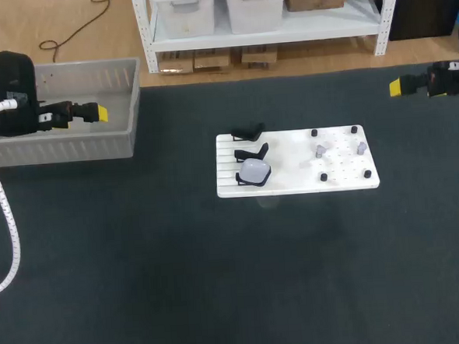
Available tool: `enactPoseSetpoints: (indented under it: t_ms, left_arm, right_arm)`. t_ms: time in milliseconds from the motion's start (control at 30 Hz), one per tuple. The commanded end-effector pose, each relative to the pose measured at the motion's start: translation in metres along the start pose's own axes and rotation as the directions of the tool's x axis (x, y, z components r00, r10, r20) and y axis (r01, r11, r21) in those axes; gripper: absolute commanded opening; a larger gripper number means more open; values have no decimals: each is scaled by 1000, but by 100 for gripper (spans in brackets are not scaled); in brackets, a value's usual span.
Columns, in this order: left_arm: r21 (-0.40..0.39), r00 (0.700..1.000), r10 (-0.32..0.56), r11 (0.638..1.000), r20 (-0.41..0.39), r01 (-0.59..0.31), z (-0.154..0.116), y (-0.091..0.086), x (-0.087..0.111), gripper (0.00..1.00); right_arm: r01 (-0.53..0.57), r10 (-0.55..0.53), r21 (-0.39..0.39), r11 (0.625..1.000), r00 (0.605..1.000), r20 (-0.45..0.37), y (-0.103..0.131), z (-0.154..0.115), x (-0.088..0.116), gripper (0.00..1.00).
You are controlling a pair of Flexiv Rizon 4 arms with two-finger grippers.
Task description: Pick up each earbud case from the left stands, insert the matching earbuds, close the lid, and place the case in the box.
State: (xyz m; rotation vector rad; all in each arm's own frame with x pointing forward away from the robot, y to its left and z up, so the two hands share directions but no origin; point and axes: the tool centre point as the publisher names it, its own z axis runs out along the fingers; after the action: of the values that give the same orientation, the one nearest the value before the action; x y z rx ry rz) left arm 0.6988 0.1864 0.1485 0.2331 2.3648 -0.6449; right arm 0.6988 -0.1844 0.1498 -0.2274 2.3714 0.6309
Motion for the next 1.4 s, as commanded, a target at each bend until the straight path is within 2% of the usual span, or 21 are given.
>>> enactPoseSetpoints:
  t_ms: [33,600,667,767,967,1100,1200,1400]
  left_arm:
    - [-7,1000,-1,1000,-5,1,0,-1,-1,100]
    - [-7,1000,-1,1000,-5,1,0,-1,-1,100]
    - [25,1000,8,1000,2,-8,-2,-3,-2,100]
    - [67,999,35,997,27,-37,-4,-5,-4,100]
    - [130,986,148,979,75,-156,-6,-13,-4,100]
    - [237,968,231,939,100,-249,-6,-24,-2,100]
    - [313,945,304,891,122,-328,-6,-32,-2,100]
    - [418,861,484,757,156,-502,-5,-47,-3,100]
  right_arm:
    - [0,0,-1,1000,1000,-1,0,0,0,100]
    - [0,0,-1,1000,1000,-1,0,0,0,100]
    - [0,0,-1,1000,1000,-1,0,0,0,100]
    - [0,0,-1,1000,1000,-1,0,0,0,100]
    - [0,0,-1,1000,1000,-1,0,0,0,100]
    - [0,0,-1,1000,1000,-1,0,0,0,100]
    - [0,0,-1,1000,1000,-1,0,0,0,100]
    - [0,0,-1,1000,1000,-1,0,0,0,100]
